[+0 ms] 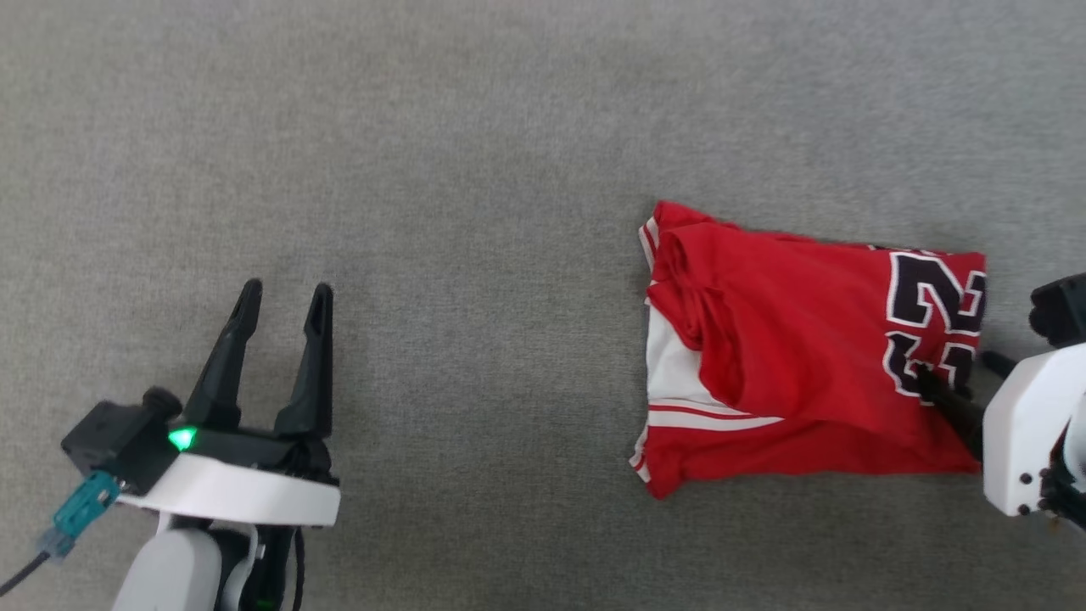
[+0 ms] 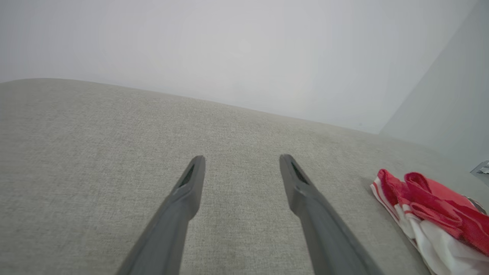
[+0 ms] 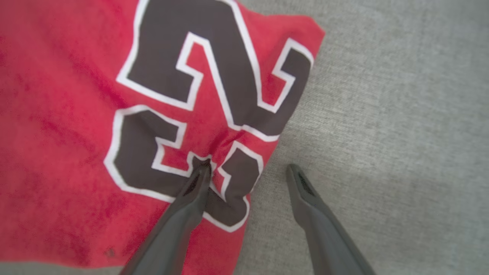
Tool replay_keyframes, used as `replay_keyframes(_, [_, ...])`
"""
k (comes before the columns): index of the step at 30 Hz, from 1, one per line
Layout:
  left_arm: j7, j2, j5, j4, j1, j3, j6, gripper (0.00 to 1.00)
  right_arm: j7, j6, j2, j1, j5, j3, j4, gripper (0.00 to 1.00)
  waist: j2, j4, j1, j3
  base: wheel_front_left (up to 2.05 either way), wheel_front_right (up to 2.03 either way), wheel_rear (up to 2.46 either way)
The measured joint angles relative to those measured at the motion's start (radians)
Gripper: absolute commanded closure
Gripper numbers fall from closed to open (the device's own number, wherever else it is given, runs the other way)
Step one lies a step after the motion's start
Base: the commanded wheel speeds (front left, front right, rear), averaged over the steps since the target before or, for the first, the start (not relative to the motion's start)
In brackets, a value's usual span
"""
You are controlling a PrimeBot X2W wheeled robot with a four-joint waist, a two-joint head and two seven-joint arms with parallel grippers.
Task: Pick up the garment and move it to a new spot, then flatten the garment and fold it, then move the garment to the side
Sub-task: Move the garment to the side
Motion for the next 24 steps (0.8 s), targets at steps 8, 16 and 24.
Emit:
replay_keyframes(8, [0.0,0.031,0.001,0.016,-0.036,0.009,0.0,0.0,0.016,0.0,0.05,-0.01,-0.021,-0.036,-0.05,1.0,0.0,0.015,0.0,0.063,0.0,0.0,0.0])
replay_keyframes(16, [0.0,0.124,0.006,0.004,-0.08,0.016,0.0,0.0,-0.108,0.005,0.111,-0.038,-0.039,-0.112,-0.043,1.0,-0.0001,-0.077,0.0,0.085,0.0,0.0,0.0])
replay_keyframes(24, [0.0,0.257,0.002,-0.068,-0.177,-0.015,0.0,0.0,-0.23,0.0,0.103,-0.054,-0.045,-0.361,0.018,1.0,-0.0001,-0.197,0.0,0.146,0.0,0.0,0.0])
